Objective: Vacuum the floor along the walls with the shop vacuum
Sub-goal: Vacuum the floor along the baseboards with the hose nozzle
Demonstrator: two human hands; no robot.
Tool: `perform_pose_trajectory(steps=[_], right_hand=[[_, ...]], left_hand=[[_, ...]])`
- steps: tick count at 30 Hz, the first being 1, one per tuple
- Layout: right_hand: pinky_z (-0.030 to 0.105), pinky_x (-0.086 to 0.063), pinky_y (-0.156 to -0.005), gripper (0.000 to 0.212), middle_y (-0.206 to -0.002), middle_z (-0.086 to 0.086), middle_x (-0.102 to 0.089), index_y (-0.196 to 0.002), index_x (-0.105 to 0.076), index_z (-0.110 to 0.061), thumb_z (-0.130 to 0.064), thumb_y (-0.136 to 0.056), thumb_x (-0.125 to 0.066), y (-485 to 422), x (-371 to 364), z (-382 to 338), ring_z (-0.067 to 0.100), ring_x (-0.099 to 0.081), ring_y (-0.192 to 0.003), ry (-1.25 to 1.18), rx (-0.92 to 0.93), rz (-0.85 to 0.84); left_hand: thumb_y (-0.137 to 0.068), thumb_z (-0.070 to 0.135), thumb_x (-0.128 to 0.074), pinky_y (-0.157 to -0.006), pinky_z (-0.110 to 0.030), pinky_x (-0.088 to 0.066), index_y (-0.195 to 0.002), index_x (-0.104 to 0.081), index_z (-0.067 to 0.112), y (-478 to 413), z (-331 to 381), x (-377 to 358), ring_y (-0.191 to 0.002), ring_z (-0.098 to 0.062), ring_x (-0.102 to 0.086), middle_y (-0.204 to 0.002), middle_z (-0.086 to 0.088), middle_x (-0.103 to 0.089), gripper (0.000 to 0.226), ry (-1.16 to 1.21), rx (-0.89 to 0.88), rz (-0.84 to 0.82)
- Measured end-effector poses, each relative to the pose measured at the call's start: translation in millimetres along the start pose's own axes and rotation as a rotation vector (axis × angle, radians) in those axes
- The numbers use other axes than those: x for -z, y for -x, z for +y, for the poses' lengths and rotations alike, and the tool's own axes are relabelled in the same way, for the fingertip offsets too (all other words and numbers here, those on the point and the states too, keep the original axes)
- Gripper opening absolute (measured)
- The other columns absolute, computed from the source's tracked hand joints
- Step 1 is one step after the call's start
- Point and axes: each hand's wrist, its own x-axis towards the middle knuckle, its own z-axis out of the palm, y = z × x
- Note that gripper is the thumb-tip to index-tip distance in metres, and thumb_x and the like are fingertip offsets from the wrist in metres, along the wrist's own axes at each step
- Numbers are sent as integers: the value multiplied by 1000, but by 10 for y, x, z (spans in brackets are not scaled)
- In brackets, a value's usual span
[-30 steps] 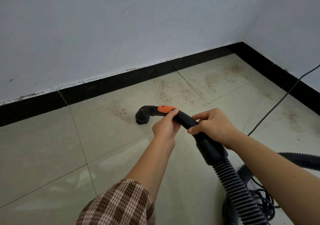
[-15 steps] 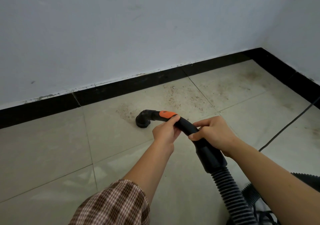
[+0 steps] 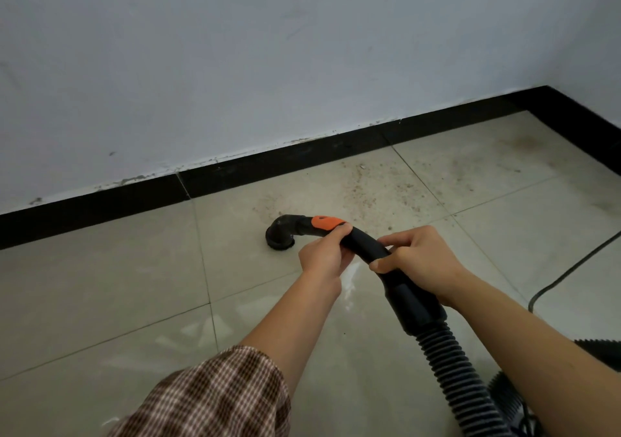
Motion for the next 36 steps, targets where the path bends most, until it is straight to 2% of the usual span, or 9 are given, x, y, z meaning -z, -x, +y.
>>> perform_pose_trajectory(steps=[5,9,13,18,21,25,28,36], right_hand=[[31,-58,-56,24,-72,7,-74,-86,-78,-23,-6,-68,-79,35,16,30,23,-70,-58,8,-37,35],[26,-53,-51,30,-73,4,-74,-95,-77,-21,-7,-69,-80,0,-1,11,21,-70,-56,18,-53,78],[25,-53,-48,29,-70,2,-74,-93,-77,-23,-7,-68,-80,-42,-8,-44,19,-70,-54,20,-46,107],[27,-56,-52,27,-72,1,-75,-78,-74,-33,-8,-68,-80,-116,-52,-133,21,-71,-60,43,-23,103],[31,-59,-57,27,-72,3,-75,-76,-75,-32,-7,-68,-80,-157,-97,-179,25,-72,-63,32,-16,88],[32,-59,-59,29,-77,4,-76,-91,-78,-24,-5,-69,-80,-224,-165,-215,26,-71,-66,20,-29,71],[29,-56,-55,36,-76,5,-75,-103,-76,-17,-5,-69,-80,-271,-215,-238,23,-71,-62,26,-39,54],[33,-59,-60,38,-74,7,-75,-106,-75,-18,-5,-70,-79,-413,-320,-318,23,-72,-63,16,-30,23]], left_hand=[[-79,10,-79,-66,-25,-60,-89,-64,7,6,-20,-24,-67,-16,-73,-89,-14,-74,19,-14,23,-44],[-79,9,-79,-69,-24,-60,-90,-64,5,-38,25,-58,-75,-18,-73,-92,-15,-74,18,-13,29,-79],[-80,9,-78,-65,-22,-59,-92,-64,5,-83,89,-94,-79,-18,-72,-93,-15,-73,19,-5,41,-106],[-80,9,-78,-67,-23,-60,-91,-65,5,-172,172,-66,-82,-20,-73,-93,-15,-74,18,7,53,-111],[-80,9,-78,-71,-25,-60,-90,-66,5,-215,225,-26,-84,-20,-73,-93,-14,-74,16,12,48,-110],[-80,7,-78,-73,-26,-60,-88,-67,5,-279,281,37,-84,-20,-73,-93,-14,-74,14,34,27,-96],[-79,8,-78,-70,-24,-60,-89,-68,4,-328,315,85,-81,-19,-73,-92,-14,-75,15,39,19,-90],[-78,9,-80,-67,-23,-60,-91,-69,4,-455,449,158,-73,-16,-74,-82,-10,-76,18,63,3,-80]])
